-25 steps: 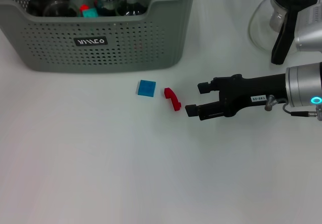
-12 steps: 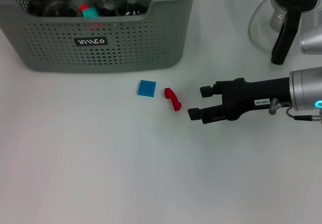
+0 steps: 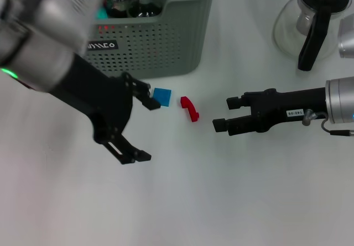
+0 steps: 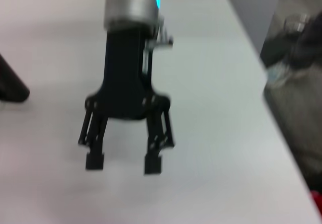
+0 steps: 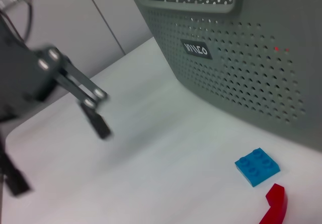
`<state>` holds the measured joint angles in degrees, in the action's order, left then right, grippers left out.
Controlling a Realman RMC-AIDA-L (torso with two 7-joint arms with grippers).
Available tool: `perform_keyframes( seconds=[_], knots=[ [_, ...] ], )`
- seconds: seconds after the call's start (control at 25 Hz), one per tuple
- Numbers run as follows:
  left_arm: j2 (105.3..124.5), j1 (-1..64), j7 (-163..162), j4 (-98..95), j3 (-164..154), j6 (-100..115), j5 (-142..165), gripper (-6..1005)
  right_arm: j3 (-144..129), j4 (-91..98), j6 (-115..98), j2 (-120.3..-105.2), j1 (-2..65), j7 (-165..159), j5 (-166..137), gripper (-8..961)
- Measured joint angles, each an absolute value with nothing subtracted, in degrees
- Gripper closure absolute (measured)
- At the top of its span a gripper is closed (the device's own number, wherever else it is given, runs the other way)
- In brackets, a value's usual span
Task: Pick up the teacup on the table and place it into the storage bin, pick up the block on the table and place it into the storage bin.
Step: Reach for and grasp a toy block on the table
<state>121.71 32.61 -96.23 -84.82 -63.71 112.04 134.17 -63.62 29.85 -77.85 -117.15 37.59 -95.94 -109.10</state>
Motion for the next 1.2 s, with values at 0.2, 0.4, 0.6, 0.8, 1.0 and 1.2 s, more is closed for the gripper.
perform_keyframes(
  seconds=[0.2,0.4,0.6,0.8,1.0,1.2],
  knots=[
    [123.75,33.21,-94.46,-79.83,-70.83,102.01,141.94,45,-63.62,29.73,-77.77,-117.22,37.68,-96.0,-109.0,49],
    [123.91,35.1,-93.92,-72.53,-75.42,90.24,144.98,52,-63.63,29.68,-78.19,-117.45,37.71,-96.03,-109.04,49],
    [124.0,38.6,-94.36,-65.84,-75.17,84.84,147.89,59,-63.63,29.42,-80.39,-117.21,37.19,-96.13,-109.11,49],
    [124.2,40.48,-95.46,-62.77,-76.68,80.69,149.43,65,-63.63,29.39,-82.2,-116.49,36.14,-97.28,-108.98,49],
    [124.23,42.77,-97.23,-59.66,-77.03,78.87,150.07,72,-63.63,29.7,-82.33,-116.45,35.48,-97.46,-108.91,49],
    [124.24,45.12,-99.2,-56.56,-76.97,77.58,151.31,79,-62.81,29.71,-82.32,-116.39,35.42,-97.47,-109.08,50]
  ],
)
